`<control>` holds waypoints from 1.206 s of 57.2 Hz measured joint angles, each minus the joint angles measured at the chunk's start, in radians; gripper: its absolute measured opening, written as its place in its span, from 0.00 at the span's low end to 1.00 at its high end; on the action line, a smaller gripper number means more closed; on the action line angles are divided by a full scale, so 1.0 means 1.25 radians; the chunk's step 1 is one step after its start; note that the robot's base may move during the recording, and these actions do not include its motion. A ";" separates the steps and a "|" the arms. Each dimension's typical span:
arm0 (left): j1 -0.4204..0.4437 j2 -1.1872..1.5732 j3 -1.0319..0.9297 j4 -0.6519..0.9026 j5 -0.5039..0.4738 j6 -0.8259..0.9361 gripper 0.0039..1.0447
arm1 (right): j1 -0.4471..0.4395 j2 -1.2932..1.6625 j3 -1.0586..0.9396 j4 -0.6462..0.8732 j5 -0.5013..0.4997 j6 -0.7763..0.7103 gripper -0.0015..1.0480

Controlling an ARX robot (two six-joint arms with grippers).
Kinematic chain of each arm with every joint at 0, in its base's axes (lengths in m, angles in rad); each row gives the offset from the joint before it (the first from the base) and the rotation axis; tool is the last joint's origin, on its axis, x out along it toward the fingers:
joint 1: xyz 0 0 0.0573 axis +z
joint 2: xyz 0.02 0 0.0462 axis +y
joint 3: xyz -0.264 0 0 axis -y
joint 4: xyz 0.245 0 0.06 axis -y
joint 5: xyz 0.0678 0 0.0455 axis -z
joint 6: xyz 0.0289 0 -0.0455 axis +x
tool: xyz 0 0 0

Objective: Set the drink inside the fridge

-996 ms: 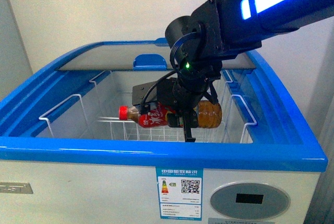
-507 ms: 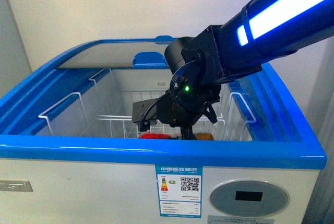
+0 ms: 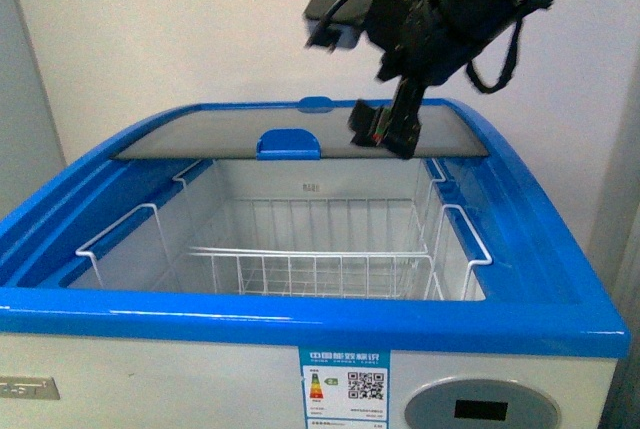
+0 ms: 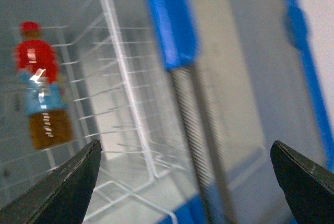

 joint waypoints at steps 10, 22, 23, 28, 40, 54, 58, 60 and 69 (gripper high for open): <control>0.000 0.000 0.000 0.000 0.000 0.000 0.92 | -0.108 -0.262 -0.257 0.162 0.071 0.323 0.93; 0.000 0.000 0.000 0.000 0.001 0.000 0.92 | -0.153 -0.541 -0.555 0.324 0.120 0.657 0.83; 0.000 0.000 0.000 0.000 0.000 0.000 0.92 | -0.153 -0.554 -0.592 0.382 0.135 0.679 0.80; 0.000 0.000 0.000 0.000 -0.001 0.000 0.92 | -0.156 -0.609 -0.758 0.573 0.135 0.737 0.65; 0.000 0.000 0.000 0.000 0.002 0.000 0.92 | -0.202 -0.804 -1.161 0.795 0.078 0.779 0.03; 0.000 -0.002 0.000 0.000 0.002 0.000 0.92 | -0.227 -1.026 -1.417 0.803 0.069 0.780 0.03; 0.000 -0.002 0.000 0.000 0.000 0.000 0.92 | -0.227 -1.043 -1.429 0.794 0.070 0.780 0.03; 0.000 -0.002 0.000 0.000 0.000 0.000 0.92 | -0.228 -1.054 -1.435 0.789 0.070 0.780 0.03; 0.000 -0.002 0.000 0.000 0.000 0.000 0.92 | -0.227 -1.114 -1.467 0.755 0.068 0.780 0.03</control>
